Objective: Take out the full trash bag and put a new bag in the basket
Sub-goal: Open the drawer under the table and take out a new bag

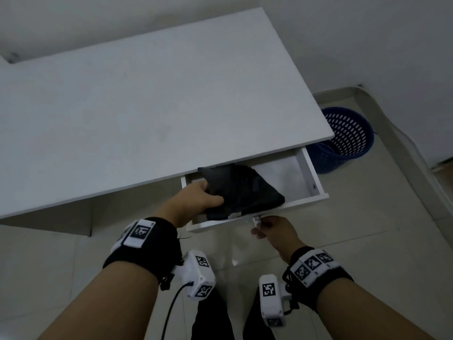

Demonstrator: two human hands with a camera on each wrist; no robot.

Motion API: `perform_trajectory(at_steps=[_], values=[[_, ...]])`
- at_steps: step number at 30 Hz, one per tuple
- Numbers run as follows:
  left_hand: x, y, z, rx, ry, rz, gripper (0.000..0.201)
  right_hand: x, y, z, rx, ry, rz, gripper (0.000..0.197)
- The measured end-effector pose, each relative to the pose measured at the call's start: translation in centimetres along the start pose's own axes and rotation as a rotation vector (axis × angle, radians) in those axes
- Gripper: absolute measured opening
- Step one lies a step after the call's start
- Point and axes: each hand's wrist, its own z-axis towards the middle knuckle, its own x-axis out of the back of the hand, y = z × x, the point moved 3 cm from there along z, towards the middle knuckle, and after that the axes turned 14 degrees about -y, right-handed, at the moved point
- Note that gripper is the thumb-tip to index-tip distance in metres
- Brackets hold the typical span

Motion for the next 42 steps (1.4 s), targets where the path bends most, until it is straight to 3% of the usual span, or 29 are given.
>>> perform_trajectory(at_steps=[3,5,7,9,16,24,31,33,35,37,42], values=[[0.9,1.9,-2.5,-0.085,-0.166,-0.069,0.033,0.4,-0.6,-0.8,-0.012,0.040,-0.014,0.011],[2.1,3.1,-3.7,-0.156,-0.167,-0.127,0.039,0.5,-1.0,-0.9,0.001,0.046,-0.134,0.011],[3.5,4.5,-4.3,-0.232,-0.062,-0.147,0.035,0.4,-1.8,-0.9,0.016,0.055,-0.177,0.019],[4.6,5.9,-4.4,-0.326,0.070,-0.182,0.026,0.0,-2.6,-0.5,0.063,0.053,-0.073,0.018],[6.3,8.2,-1.9,-0.563,0.302,-0.351,0.047,0.1,-6.7,3.0,0.151,0.114,0.083,0.021],[7.8,6.5,0.7,-0.581,0.349,-0.487,0.048,1.1,-8.0,7.2,0.153,0.155,0.068,0.010],[8.1,5.8,1.0,-0.584,0.308,-0.474,0.048,1.7,-9.1,8.3,0.159,0.195,0.025,0.026],[7.9,5.9,1.0,-0.588,0.279,-0.468,0.048,2.1,-9.8,8.2,0.089,0.092,-0.058,0.031],[7.8,6.3,0.7,-0.584,0.264,-0.458,0.048,2.8,-11.1,6.9,-0.057,-0.042,-0.176,0.024],[7.7,6.9,0.3,-0.580,0.249,-0.454,0.049,4.4,-13.0,4.6,-0.123,-0.017,-0.225,0.013],[7.2,9.9,-1.3,-0.591,0.222,-0.430,0.049,8.5,-19.3,-2.3,0.228,0.293,0.074,0.030]])
